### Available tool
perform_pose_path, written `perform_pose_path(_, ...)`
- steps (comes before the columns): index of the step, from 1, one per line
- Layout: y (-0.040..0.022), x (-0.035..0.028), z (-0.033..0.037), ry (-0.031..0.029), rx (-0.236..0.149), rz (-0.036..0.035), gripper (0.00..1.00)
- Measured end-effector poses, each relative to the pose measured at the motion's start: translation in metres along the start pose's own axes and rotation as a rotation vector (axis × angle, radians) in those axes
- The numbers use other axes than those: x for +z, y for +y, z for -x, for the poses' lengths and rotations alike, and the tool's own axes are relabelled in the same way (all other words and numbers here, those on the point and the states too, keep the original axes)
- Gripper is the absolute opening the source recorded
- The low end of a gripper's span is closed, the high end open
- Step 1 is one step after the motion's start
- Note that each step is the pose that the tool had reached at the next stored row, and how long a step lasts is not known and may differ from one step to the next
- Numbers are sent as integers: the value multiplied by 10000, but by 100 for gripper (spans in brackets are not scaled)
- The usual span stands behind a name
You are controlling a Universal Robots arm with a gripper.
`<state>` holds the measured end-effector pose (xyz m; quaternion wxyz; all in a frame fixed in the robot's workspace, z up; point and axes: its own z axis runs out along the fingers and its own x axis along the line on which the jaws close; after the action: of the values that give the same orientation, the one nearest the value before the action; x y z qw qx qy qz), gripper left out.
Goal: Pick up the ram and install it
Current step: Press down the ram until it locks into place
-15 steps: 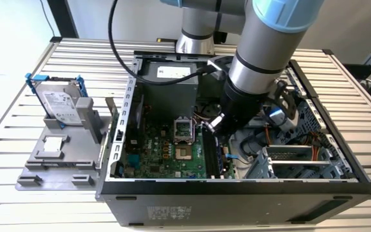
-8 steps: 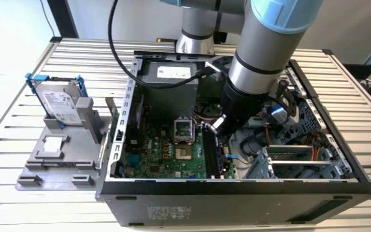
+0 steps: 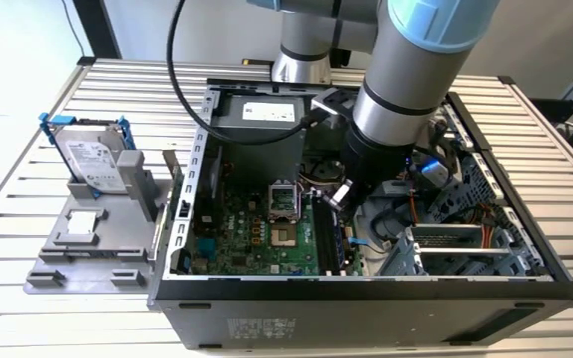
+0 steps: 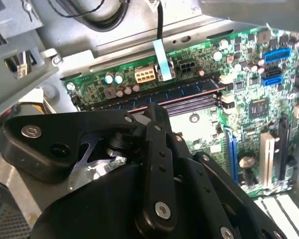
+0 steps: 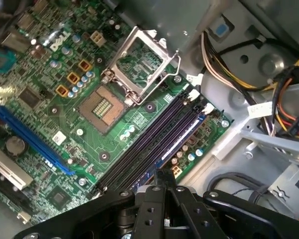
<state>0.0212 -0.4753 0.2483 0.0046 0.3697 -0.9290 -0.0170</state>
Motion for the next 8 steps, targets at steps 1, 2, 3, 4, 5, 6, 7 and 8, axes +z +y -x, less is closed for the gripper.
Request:
perform_pose_path(1,0,3,0,5,-170,1,0)
perform_pose_path(2,0,6,0,11,-360,4,0)
perform_pose_path(3,0,9,0,14,-546,7,0)
perform_pose_path(4,-1,12,0,18,-731,12,0)
perform_pose_path(5,-1,15,0,19,-899,17,0)
perform_pose_path(6,-1,17,0,20,-1080,23,0)
perform_pose_path(7,-1,20,0,21,-1271,30,0)
perform_pose_path(8,0,22,0,21,-1436,35,0)
